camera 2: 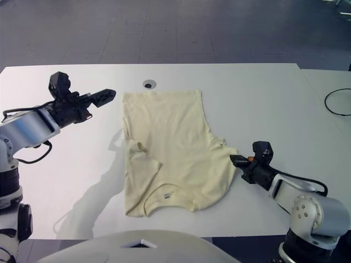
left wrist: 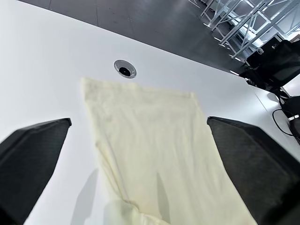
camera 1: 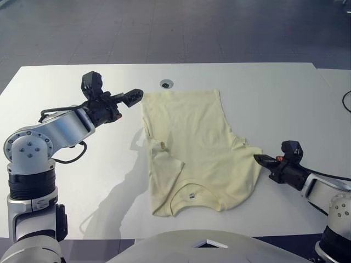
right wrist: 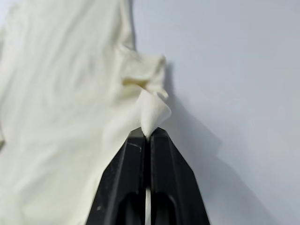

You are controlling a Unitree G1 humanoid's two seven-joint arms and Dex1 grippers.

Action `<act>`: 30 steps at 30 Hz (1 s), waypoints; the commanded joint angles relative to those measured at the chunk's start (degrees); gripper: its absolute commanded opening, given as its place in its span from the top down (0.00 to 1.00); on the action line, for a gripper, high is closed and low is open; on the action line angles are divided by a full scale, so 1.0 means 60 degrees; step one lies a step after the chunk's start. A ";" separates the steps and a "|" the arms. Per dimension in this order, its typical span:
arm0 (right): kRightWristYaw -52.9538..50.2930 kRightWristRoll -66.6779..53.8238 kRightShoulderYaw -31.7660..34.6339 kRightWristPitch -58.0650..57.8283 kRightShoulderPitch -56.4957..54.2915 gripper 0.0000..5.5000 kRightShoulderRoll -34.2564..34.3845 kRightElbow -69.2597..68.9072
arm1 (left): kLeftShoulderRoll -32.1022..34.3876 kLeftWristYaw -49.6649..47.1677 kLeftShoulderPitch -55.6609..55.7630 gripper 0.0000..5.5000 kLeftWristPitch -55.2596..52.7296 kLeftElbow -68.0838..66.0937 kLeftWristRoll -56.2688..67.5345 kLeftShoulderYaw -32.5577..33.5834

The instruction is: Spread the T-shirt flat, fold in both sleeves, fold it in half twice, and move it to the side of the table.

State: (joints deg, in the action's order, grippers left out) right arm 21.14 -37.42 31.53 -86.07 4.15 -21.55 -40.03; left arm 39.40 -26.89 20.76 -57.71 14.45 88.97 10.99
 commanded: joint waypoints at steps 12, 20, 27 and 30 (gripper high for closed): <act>-0.1894 -0.0806 -0.2118 -0.1061 -0.0629 1.00 0.2321 -0.1689 | -0.0361 -0.0514 -0.0071 0.02 0.0018 0.0322 0.0061 0.0031; -0.2500 -0.0799 -0.2689 -0.1065 -0.1100 0.81 0.3533 -0.1589 | -0.0503 -0.0503 -0.0043 0.02 -0.0021 0.0260 0.0000 -0.0049; -0.2220 -0.1403 -0.0787 -0.1053 -0.2051 0.61 0.2414 -0.1369 | 0.0024 0.0062 -0.0654 0.02 -0.0352 0.0757 -0.0305 -0.0079; -0.1812 -0.0877 -0.1299 -0.0856 -0.1471 0.52 0.0087 -0.1389 | 0.0946 0.1381 -0.1614 0.02 -0.0799 0.1718 -0.1201 -0.0253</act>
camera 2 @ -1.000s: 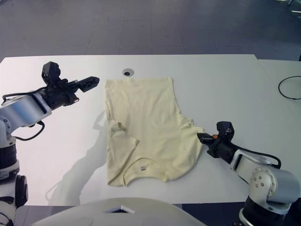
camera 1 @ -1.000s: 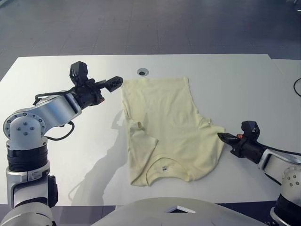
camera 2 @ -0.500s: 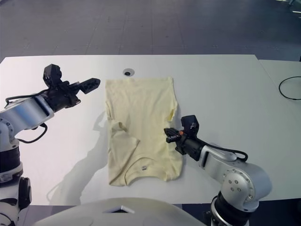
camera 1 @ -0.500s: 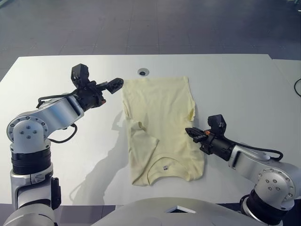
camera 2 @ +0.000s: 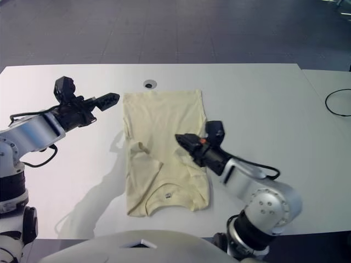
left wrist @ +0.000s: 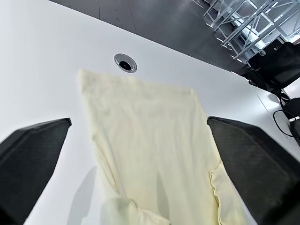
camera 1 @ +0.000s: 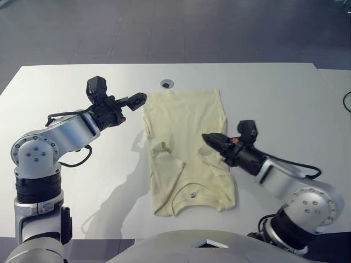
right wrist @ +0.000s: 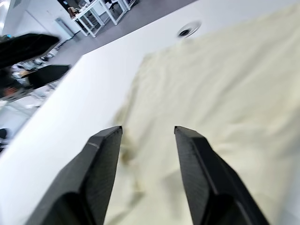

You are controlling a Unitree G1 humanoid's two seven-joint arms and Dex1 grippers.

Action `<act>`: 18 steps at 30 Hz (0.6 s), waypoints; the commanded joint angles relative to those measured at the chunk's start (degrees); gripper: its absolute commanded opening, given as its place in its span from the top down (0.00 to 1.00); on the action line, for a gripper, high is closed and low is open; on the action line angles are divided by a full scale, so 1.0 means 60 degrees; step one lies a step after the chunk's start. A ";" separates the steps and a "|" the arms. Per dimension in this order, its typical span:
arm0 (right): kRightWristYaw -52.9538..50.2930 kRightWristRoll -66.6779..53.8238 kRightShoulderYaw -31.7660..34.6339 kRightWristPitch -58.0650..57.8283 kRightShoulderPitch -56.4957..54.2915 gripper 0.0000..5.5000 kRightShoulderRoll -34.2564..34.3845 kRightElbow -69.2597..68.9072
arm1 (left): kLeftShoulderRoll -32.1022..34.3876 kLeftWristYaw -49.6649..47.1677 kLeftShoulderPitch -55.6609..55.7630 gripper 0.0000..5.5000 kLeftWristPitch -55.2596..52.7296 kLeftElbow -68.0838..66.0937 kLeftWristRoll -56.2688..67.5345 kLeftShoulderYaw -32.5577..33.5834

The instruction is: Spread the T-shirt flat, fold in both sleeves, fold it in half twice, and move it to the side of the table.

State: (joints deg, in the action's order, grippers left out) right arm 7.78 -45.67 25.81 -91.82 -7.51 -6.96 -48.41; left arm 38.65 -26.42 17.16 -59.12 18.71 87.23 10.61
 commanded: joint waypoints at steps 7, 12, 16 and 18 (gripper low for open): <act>0.1536 0.2213 -0.3489 0.2941 0.2963 0.32 -0.5984 -0.0562 | 0.2011 0.4513 -0.2965 0.02 -0.0168 0.1875 -0.2892 -0.0227; 0.2646 0.4330 -0.4639 0.6075 0.5065 0.18 -0.8386 -0.0744 | 0.3936 0.7928 -0.5064 0.02 0.1842 0.3117 -0.6409 -0.1107; 0.3776 0.5881 -0.4473 0.8898 0.6458 0.06 -0.9634 0.0096 | 0.5212 0.9689 -0.6538 0.02 0.4957 0.2823 -1.0119 -0.2237; 0.4049 0.6601 -0.4502 1.0237 0.6655 0.02 -0.9934 0.0769 | 0.5298 1.0173 -0.6902 0.02 0.6449 0.2654 -1.1518 -0.2854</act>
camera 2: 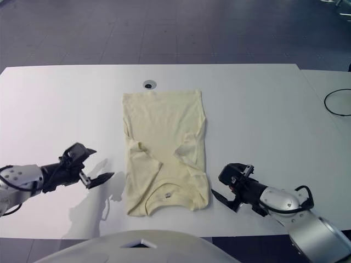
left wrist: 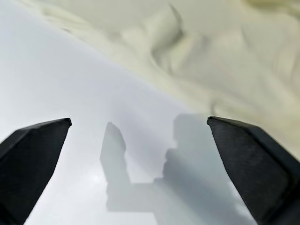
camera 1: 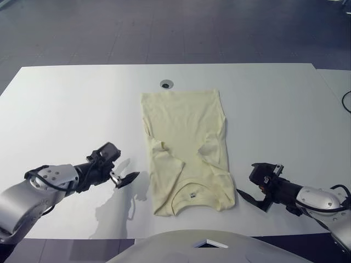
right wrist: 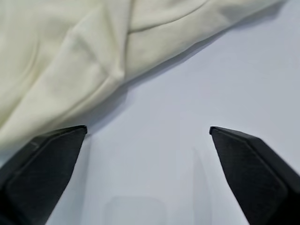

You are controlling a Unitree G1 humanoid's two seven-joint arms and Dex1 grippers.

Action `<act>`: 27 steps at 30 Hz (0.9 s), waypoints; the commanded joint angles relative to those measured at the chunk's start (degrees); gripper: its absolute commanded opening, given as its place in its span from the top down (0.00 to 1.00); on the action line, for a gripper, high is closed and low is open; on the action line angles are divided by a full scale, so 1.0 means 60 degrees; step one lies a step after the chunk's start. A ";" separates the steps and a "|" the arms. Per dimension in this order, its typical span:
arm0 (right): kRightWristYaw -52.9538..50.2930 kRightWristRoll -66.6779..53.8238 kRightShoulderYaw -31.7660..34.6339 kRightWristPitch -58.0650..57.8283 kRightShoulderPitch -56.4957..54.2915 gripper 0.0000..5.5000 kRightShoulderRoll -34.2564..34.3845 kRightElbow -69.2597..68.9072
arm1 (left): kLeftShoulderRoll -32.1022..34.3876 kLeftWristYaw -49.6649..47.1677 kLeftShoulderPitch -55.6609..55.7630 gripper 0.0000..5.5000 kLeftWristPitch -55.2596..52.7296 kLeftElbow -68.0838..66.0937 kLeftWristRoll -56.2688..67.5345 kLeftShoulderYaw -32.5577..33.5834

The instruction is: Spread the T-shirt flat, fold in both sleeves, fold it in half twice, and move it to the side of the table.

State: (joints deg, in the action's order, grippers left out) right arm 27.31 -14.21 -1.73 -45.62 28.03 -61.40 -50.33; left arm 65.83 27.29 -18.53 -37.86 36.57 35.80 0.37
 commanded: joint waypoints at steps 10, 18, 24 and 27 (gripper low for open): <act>0.1117 0.4547 -0.1638 0.7829 -0.0588 0.02 -0.0413 0.3958 | -0.1114 0.0954 -0.1113 0.02 0.7136 -0.1960 -0.7358 -0.3104; 0.1233 0.4738 -0.1960 0.9293 -0.0740 0.02 0.0410 0.4188 | -0.1481 0.0951 -0.0982 0.12 0.8448 -0.2616 -0.8940 -0.3381; 0.1200 0.4942 -0.1913 0.9877 -0.0237 0.02 0.0630 0.4352 | -0.1454 0.1191 -0.1109 0.33 0.8780 -0.2699 -0.8978 -0.3455; 0.1262 0.5034 -0.1941 1.0133 -0.0163 0.02 0.0706 0.4600 | -0.1505 0.1228 -0.1135 0.43 0.8870 -0.2745 -0.8978 -0.3474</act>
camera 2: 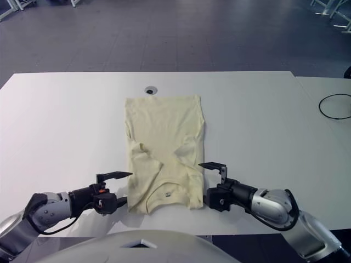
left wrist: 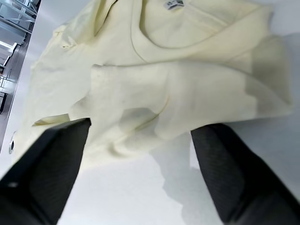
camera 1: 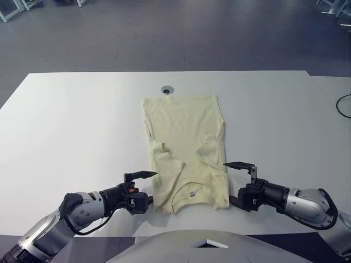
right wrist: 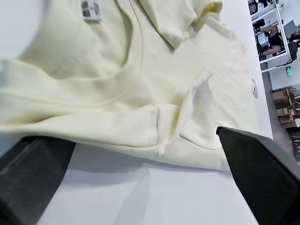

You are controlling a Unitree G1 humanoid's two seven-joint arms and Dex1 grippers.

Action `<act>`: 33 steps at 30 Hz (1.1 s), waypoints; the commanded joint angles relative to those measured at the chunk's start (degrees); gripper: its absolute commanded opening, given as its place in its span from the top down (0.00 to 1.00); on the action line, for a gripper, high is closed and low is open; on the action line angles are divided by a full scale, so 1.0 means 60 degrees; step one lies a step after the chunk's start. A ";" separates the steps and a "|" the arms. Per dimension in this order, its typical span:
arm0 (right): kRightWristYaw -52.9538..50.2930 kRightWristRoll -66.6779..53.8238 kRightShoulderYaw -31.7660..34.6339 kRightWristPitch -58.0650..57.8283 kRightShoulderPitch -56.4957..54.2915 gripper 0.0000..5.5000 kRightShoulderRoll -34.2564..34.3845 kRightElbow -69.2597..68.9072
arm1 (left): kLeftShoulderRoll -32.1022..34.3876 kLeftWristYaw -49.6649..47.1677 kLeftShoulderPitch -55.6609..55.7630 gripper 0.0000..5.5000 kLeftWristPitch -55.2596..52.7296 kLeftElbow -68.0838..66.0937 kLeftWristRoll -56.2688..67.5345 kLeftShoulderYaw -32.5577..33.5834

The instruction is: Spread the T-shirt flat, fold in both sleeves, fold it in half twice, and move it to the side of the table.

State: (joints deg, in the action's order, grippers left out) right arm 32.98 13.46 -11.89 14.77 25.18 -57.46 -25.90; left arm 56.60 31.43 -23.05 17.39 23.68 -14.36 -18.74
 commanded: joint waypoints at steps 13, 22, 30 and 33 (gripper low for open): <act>0.0601 0.0567 -0.0511 0.0586 0.0032 0.41 0.0367 0.1045 | -0.0419 0.0596 -0.0133 0.85 -0.0071 -0.1026 -0.0766 -0.0346; 0.0879 0.0444 -0.0393 0.1111 -0.0476 0.70 0.0271 0.1381 | -0.0560 0.0648 -0.0219 1.00 0.0021 -0.1128 -0.0841 -0.0210; 0.1539 -0.0474 -0.0177 0.0840 -0.1057 0.93 0.0439 0.0742 | -0.0476 0.1139 -0.0048 1.00 -0.0346 -0.1029 0.0081 0.0193; 0.2000 -0.1133 -0.0073 0.0260 -0.1239 1.00 0.0413 0.0185 | -0.0209 0.1934 -0.0057 1.00 -0.1203 -0.0411 0.1362 0.0612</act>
State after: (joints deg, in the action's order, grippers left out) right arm 42.72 10.00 -13.54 19.20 19.17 -54.83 -21.77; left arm 52.82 38.29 -22.65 16.15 20.07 -10.22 -16.86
